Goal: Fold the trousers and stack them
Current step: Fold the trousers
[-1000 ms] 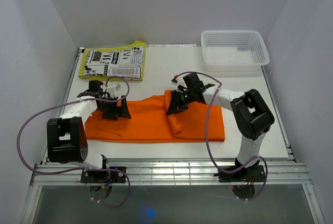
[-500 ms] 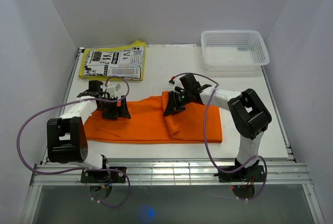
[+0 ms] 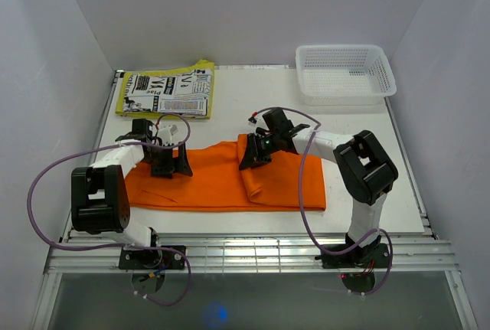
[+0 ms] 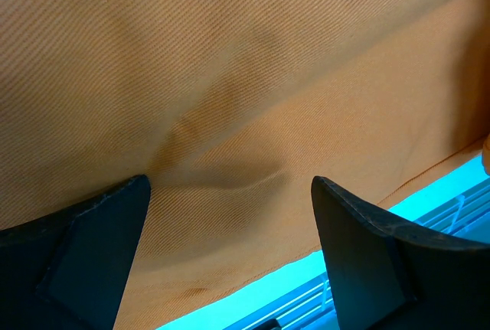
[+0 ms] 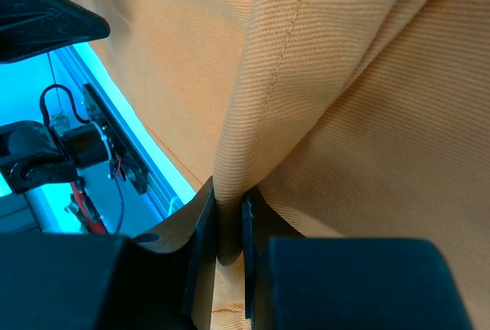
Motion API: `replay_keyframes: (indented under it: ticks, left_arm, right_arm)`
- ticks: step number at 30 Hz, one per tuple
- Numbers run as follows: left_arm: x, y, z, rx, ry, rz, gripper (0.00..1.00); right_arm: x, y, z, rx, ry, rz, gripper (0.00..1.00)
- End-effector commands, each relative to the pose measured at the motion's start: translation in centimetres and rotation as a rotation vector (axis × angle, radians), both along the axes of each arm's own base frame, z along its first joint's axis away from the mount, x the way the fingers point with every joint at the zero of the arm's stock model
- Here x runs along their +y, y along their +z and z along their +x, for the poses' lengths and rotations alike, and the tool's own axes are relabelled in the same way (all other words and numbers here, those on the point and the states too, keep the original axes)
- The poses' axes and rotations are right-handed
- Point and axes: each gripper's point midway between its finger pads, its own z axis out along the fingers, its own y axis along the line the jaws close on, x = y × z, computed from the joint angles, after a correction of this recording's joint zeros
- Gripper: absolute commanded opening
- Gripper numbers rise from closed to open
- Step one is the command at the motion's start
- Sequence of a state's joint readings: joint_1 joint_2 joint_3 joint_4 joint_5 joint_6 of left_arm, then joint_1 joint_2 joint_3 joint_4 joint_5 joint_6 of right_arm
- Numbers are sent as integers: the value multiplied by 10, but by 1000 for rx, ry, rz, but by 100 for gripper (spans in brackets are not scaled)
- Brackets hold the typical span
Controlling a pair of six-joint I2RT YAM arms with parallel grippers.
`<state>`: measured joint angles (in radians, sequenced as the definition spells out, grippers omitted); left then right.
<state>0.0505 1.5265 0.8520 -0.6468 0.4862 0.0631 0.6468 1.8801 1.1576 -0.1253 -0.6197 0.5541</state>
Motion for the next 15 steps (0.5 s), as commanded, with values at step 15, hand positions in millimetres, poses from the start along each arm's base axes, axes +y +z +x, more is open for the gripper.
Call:
replay_keyframes:
  ticks: [15]
  left_arm:
    - [2,-4,-2,14,9,9,98]
  right_arm:
    - [28,7,1,-16,7,29,28]
